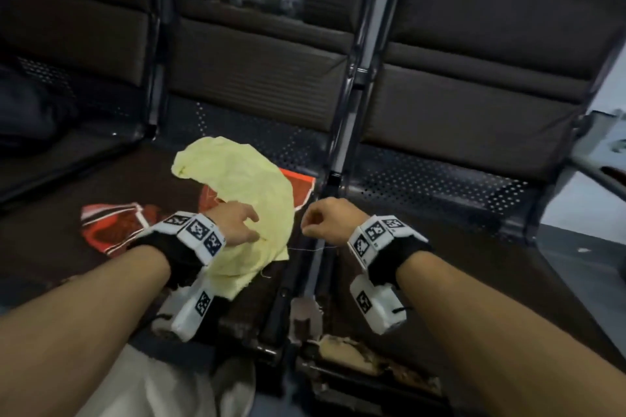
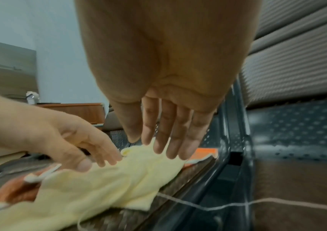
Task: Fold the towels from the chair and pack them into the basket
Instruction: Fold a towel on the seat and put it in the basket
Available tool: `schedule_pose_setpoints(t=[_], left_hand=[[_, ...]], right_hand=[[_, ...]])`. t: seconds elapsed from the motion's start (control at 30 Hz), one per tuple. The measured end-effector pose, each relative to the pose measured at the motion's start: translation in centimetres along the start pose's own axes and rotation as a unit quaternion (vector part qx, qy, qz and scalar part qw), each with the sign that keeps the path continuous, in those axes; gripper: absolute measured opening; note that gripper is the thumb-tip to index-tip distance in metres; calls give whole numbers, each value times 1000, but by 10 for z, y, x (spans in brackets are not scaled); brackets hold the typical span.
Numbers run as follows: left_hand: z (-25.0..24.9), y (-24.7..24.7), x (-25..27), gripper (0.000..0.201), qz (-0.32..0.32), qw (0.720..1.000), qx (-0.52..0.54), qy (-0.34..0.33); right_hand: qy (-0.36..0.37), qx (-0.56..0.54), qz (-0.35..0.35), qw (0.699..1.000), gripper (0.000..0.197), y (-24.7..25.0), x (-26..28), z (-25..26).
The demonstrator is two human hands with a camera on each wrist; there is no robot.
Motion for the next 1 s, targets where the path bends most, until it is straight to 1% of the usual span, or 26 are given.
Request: schedule_pose_setpoints(t=[0.03,0.07,0.1,0.13,0.17,0.23,0.3,0.43,0.47,0.53,0.6,0.67,0.73,0.8,0.83,0.87,0.9,0.93,0.97,1.0], left_hand=[[6,-14,-2,59,42,999,-25,2],[10,-26,-2,65,74,996,-49,2],[11,-34,-2,66,88,993,-73,-6],[9,-37,-4,60,85,992,-91,-16],[8,-37,-5,49,76,992,-98,-24],[4,-35,-9,26,69,993,-94,-29],[1,-36,-10,19,75,993,-90,-28],[-10,-30,-6,23,80,994,-73,-33],[-15,-25,-5,22,65,995,-69,-38],[-27,-9,-2,21,0,997,-54,-46],[-44,9,0,32,-77,995,-6,-60],[-67,26,5,44,-140,984,55,-91],[-89,37,9,44,-181,972,76,-129],[-110,35,10,39,-186,969,63,-151],[-111,31,8,35,-176,971,49,-152],[-116,27,9,26,-175,971,28,-159],[-123,25,10,12,-178,971,10,-161],[-129,25,13,8,-183,969,6,-164],[-134,26,14,21,-187,969,5,-163],[-140,26,16,29,-190,967,9,-167]], right_hand=[[3,-7,13,1000,26,-15,-10,3],[7,-17,30,999,33,-30,-19,5],[12,-22,50,998,42,-45,-26,7],[18,-17,72,997,49,-60,-32,10],[24,-2,89,996,50,-74,-36,12],[24,20,102,994,42,-92,-43,10],[14,7,77,997,33,-94,-47,5],[27,-21,-3,999,25,-64,-35,-1],[36,-28,-31,998,23,-51,-28,-1],[54,-39,-86,994,20,-21,-9,-3],[58,-49,-135,988,18,10,13,-7],[55,-65,-186,979,15,41,40,-15],[59,-96,-235,965,13,68,67,-21],[60,-149,-287,944,12,95,97,-33],[64,-189,-304,932,12,103,103,-38],[67,-227,-321,917,13,111,112,-44],[73,-261,-339,901,13,118,122,-51],[79,-302,-354,881,14,122,131,-59],[81,-346,-368,859,15,123,138,-69],[79,-387,-378,837,17,122,143,-80]])
Point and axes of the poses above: each hand's wrist, its own x-axis away from the middle knuckle, its own y-axis out of the back of the hand, z = x × y, the point moved 9 cm from there along -x, towards the middle knuckle, and after that the axes turned 3 degrees about -x, right-handed, at the moved point
